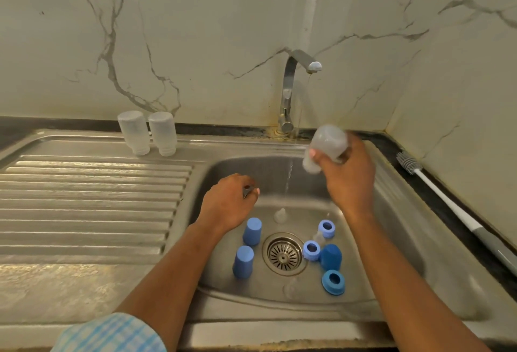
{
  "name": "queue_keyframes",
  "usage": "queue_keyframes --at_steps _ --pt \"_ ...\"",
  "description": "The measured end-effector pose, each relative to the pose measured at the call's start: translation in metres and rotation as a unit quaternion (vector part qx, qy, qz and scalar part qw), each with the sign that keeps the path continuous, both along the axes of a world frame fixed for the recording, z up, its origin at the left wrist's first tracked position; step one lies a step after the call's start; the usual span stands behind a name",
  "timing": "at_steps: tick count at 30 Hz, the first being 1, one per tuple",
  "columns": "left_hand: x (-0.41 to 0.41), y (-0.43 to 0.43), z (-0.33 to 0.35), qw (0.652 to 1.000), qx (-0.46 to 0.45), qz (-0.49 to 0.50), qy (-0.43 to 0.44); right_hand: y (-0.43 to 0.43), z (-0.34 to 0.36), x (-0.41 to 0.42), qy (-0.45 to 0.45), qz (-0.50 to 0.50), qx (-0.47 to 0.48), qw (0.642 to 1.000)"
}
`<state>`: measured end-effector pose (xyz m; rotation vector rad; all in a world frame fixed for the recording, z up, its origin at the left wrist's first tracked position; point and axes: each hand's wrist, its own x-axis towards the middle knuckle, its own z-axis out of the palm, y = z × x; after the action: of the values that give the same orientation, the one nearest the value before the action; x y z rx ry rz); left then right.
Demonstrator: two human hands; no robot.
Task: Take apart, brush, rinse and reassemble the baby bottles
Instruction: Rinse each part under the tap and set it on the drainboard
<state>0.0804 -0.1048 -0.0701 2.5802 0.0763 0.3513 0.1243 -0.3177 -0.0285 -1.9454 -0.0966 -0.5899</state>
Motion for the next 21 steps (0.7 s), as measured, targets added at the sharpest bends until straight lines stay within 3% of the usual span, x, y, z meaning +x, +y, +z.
queue_keyframes --at_steps 1,2,3,5,6,9,11,21 --pt "0.0 -0.001 0.0 1.0 0.002 -0.002 0.002 0.001 0.007 -0.002 -0.049 -0.012 -0.002 0.999" --pt "-0.001 -0.001 0.001 1.0 0.005 -0.004 0.005 0.001 0.007 -0.004 -0.038 -0.009 -0.044 0.998" --pt "-0.001 -0.002 0.002 1.0 0.007 -0.007 0.009 0.001 -0.003 -0.002 0.032 0.014 -0.095 0.995" --pt "-0.004 -0.003 0.004 1.0 0.002 -0.003 0.011 -0.003 -0.03 -0.001 0.242 0.086 -0.195 0.947" --pt "-0.005 -0.003 0.006 1.0 -0.001 0.004 0.011 -0.005 -0.036 0.001 0.269 0.088 -0.214 0.935" --pt "-0.008 0.006 0.012 0.999 -0.007 0.035 0.01 -0.004 -0.027 0.004 0.178 0.073 -0.116 0.974" --pt "-0.01 0.013 0.016 0.999 -0.005 0.047 0.013 0.006 -0.023 -0.002 0.148 0.097 -0.074 0.981" --pt "-0.025 0.056 0.028 0.989 -0.003 0.145 -0.008 0.124 0.009 0.015 0.088 0.213 -0.133 0.964"
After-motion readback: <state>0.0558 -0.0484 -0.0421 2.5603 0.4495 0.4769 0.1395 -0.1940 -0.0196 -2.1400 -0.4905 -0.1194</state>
